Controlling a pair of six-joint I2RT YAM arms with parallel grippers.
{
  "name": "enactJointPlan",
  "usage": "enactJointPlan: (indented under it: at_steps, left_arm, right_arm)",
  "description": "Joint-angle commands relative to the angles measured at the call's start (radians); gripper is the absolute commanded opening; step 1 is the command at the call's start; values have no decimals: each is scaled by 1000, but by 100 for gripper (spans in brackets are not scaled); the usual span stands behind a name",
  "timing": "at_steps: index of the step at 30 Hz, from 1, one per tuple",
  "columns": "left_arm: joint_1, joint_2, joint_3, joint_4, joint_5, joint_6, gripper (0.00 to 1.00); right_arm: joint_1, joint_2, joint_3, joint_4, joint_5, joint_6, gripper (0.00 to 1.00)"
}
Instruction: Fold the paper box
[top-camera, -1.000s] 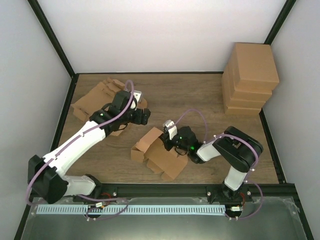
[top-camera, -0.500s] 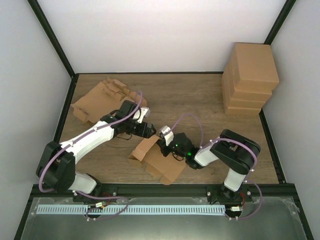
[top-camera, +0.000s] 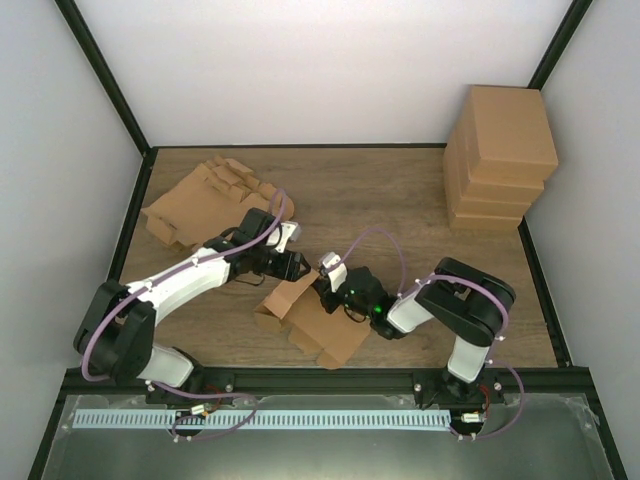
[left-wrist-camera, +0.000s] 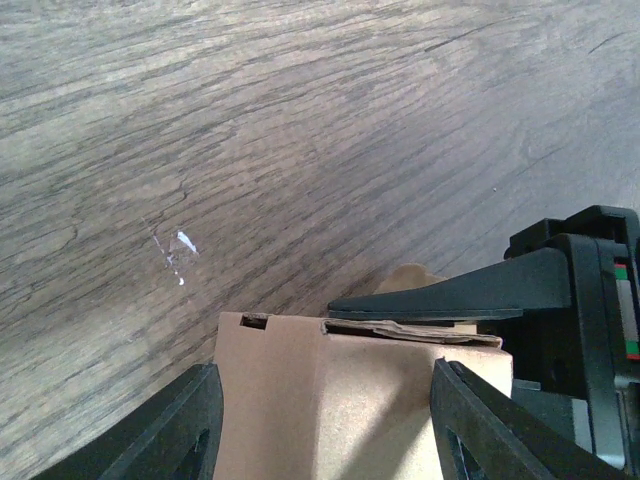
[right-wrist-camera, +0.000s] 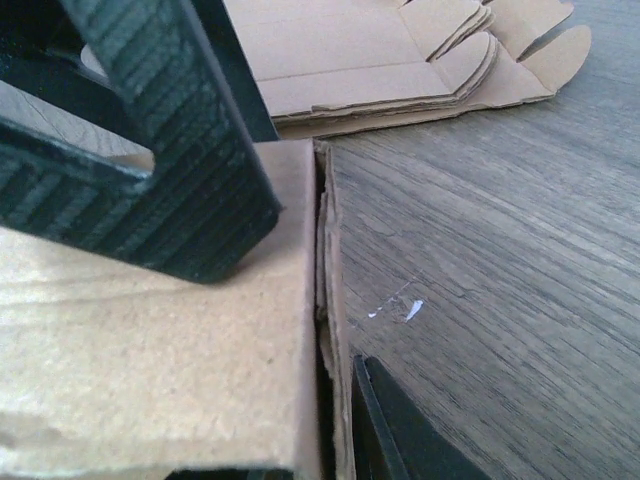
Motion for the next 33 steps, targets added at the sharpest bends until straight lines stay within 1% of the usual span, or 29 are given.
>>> enactJointPlan:
  at_steps: [1, 5, 8, 13, 16, 19, 22, 26, 29, 31, 33]
  left_arm:
    - [2, 23, -15, 27, 0, 4, 59]
    - [3, 37, -16, 30, 11, 5, 56]
    - [2, 41, -16, 35, 32, 2, 56]
    - [2, 45, -11, 33, 61, -10, 56]
    - [9, 55, -6, 25, 67, -17, 55]
    - [23, 52, -10, 29, 87, -29, 55]
    - [35, 43, -9, 38, 108, -40, 55]
    - [44, 39, 3, 54, 161, -59, 55]
    - [45, 39, 23, 45, 180, -71, 56]
    - [48, 31, 50, 21, 178, -78, 58]
    - [49, 7, 86, -17, 146, -84, 63]
  right_arm:
    - [8, 37, 1, 62, 37, 2, 16]
    - [8, 64, 1, 110, 63, 10, 18]
    - [8, 98, 3, 154, 113, 15, 21]
    - [8, 154, 36, 215, 141, 18, 20]
    - [8, 169, 52, 237, 157, 28, 15]
    - [8, 149, 53, 237, 172, 31, 9]
    - [8, 130, 75, 164, 207, 38, 4]
    - [7, 114, 90, 92, 257, 59, 3]
    - [8, 79, 92, 46, 256, 72, 3]
    - [8, 42, 103, -24, 247, 86, 3]
    - [8, 14, 150, -147, 233, 100, 4]
